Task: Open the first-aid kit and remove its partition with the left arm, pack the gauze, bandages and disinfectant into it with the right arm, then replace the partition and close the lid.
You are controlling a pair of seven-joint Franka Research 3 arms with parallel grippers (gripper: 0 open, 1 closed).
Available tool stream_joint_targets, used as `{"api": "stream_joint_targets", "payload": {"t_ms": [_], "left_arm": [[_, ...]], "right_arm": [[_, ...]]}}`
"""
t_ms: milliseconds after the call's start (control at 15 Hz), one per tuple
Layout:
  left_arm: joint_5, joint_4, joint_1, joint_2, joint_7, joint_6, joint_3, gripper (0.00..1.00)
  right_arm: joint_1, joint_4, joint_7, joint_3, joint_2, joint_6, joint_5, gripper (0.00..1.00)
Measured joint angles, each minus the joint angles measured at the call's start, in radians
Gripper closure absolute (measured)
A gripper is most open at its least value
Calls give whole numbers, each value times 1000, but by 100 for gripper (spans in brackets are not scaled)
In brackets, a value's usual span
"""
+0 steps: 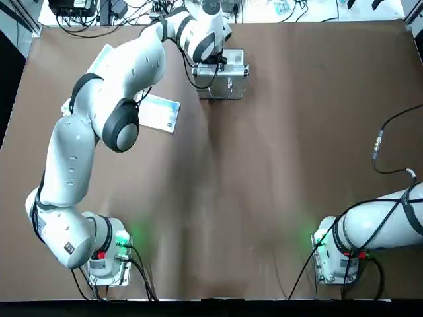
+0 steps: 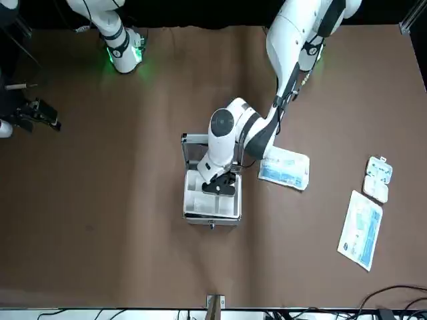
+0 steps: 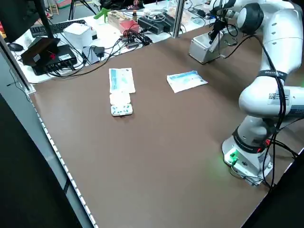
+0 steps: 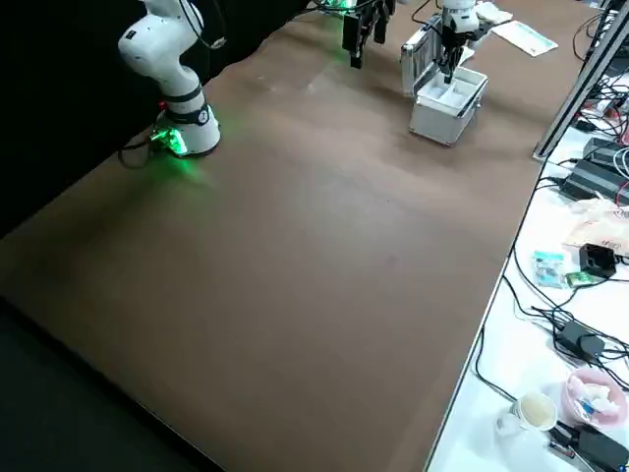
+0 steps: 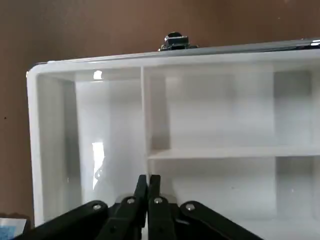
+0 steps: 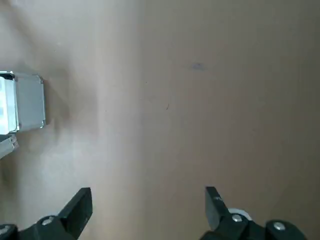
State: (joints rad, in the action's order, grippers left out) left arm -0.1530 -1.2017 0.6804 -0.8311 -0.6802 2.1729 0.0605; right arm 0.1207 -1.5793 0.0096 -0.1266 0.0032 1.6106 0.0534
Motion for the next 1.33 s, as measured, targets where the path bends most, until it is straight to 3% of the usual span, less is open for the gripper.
{"api": "stream_joint_targets", "payload": {"t_ms": [800,1333], "left_arm": [[0,18,0,6,0,-37,3,97],[-22,13,-16,33,42,-134,-34,97]], "right_arm": [[0,0,0,-1,0,-3,0,0],[0,0,0,-1,0,-3,0,0]]}}
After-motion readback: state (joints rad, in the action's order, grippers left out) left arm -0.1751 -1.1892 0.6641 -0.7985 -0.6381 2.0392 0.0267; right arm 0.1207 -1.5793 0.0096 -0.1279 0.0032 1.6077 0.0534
